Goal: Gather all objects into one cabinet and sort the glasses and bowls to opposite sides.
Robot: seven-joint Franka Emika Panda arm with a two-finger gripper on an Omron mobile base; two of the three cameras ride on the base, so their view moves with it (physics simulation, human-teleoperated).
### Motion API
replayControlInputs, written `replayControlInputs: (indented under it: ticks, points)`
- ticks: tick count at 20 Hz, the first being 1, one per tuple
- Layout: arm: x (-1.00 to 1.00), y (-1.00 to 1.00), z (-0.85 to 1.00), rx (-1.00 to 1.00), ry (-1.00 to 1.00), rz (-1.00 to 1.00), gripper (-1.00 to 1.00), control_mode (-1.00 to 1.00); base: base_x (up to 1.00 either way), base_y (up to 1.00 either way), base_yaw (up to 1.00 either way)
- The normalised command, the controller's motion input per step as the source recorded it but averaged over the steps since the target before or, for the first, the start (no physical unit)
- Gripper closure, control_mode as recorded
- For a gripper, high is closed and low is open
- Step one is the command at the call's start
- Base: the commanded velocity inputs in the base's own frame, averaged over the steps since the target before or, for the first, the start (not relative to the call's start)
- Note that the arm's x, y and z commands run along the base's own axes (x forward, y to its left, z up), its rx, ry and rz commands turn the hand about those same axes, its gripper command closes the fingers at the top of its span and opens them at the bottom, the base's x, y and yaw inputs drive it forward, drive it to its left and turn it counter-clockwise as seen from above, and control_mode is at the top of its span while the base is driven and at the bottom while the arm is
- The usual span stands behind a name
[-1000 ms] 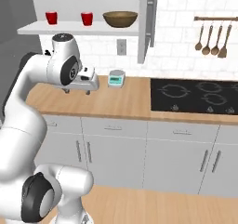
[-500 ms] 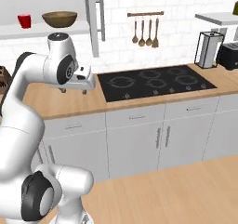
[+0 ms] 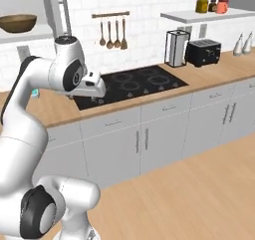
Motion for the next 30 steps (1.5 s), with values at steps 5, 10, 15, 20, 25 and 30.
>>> replayControlInputs:
  ticks: [5, 10, 15, 20, 25, 30]
  points:
    - [0.0, 0.0, 0.0, 0.0, 0.0, 0.0, -1.0, 1.0, 0.58, -0.89, -0.11]
    - [0.0, 0.0, 0.0, 0.0, 0.0, 0.0, -1.0, 1.0, 0.59, -0.77, -0.01]
    - [0.0, 0.0, 0.0, 0.0, 0.0, 0.0, -1.0, 1.0, 0.8, -0.72, 0.0]
    - [0.0, 0.0, 0.0, 0.0, 0.0, 0.0, -1.0, 1.0, 0.99, -0.64, 0.06]
    - [0.0, 0.0, 0.0, 0.0, 0.0, 0.0, -1.0, 1.0, 1.0, -0.47, 0.27]
    - [0.0, 0.0, 0.0, 0.0, 0.0, 0.0, -1.0, 1.0, 1.0, -0.32, 0.47]
